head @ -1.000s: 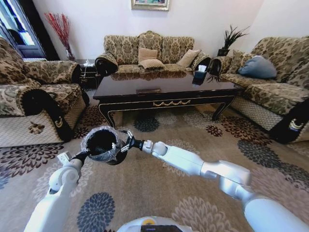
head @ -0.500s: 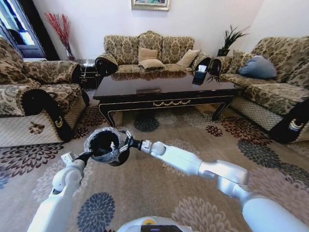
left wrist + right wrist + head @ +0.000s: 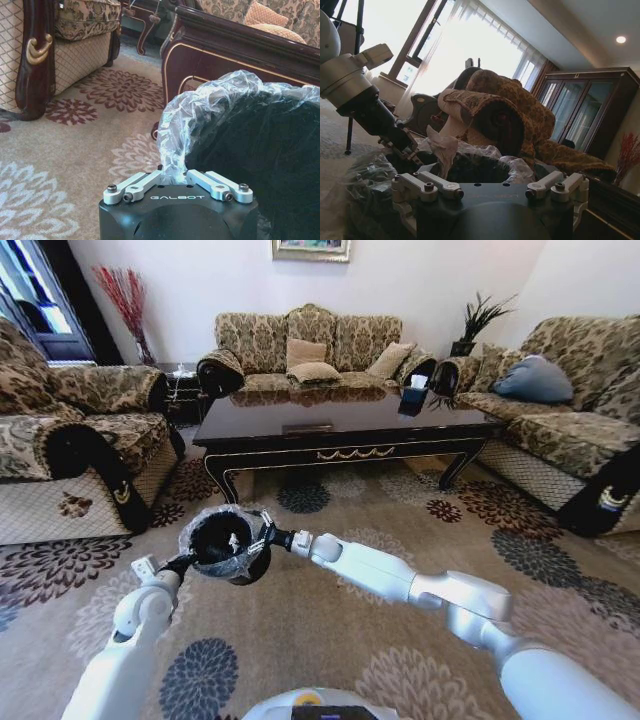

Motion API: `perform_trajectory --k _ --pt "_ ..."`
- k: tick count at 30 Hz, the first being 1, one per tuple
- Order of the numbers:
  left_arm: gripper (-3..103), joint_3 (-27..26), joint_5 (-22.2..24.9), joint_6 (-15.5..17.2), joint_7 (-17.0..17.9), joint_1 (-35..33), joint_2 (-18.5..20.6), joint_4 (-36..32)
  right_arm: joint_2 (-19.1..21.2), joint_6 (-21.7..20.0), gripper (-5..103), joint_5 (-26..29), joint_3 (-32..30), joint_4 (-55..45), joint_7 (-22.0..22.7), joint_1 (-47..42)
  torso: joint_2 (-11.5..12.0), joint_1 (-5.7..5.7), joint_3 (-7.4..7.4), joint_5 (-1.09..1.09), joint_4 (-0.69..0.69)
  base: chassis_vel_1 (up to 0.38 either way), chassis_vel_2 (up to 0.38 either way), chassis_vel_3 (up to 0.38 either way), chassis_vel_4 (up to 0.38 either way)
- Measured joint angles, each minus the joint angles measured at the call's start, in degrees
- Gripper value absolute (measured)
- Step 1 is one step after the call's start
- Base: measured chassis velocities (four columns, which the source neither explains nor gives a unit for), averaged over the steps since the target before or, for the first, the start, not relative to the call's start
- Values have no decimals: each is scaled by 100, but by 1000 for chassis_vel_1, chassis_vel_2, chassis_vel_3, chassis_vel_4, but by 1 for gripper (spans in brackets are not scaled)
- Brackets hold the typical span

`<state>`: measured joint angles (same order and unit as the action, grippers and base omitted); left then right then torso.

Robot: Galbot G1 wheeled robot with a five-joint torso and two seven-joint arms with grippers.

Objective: Move to the front of the table and pick up the trash from the floor, then place it into the trash bin.

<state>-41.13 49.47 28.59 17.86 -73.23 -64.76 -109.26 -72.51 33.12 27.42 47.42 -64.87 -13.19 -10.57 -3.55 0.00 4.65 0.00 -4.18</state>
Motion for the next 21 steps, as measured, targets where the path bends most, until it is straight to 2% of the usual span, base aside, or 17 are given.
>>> perform_trajectory --k 3,5,8,13,21 --pt "2 7 0 0 0 -8 -9 2 -5 116 100 -468 -87 76 113 13 0 0 0 0 0 0 0 0 0" --pt "2 11 -1 0 0 -8 -12 1 -7 134 100 -574 -104 82 139 16 0 0 0 0 0 0 0 0 0" --pt "2 23 -5 0 1 -9 -16 -17 -37 177 100 -1104 -189 104 302 24 0 0 0 0 0 0 0 0 0" --pt "2 21 -5 4 2 -23 -14 -26 -34 287 100 -1525 -257 127 318 82 0 0 0 0 0 0 0 0 0" --pt "2 -10 -4 11 3 -41 -3 -33 161 446 100 -1726 -126 -51 235 186 0 0 0 0 0 0 0 0 0"
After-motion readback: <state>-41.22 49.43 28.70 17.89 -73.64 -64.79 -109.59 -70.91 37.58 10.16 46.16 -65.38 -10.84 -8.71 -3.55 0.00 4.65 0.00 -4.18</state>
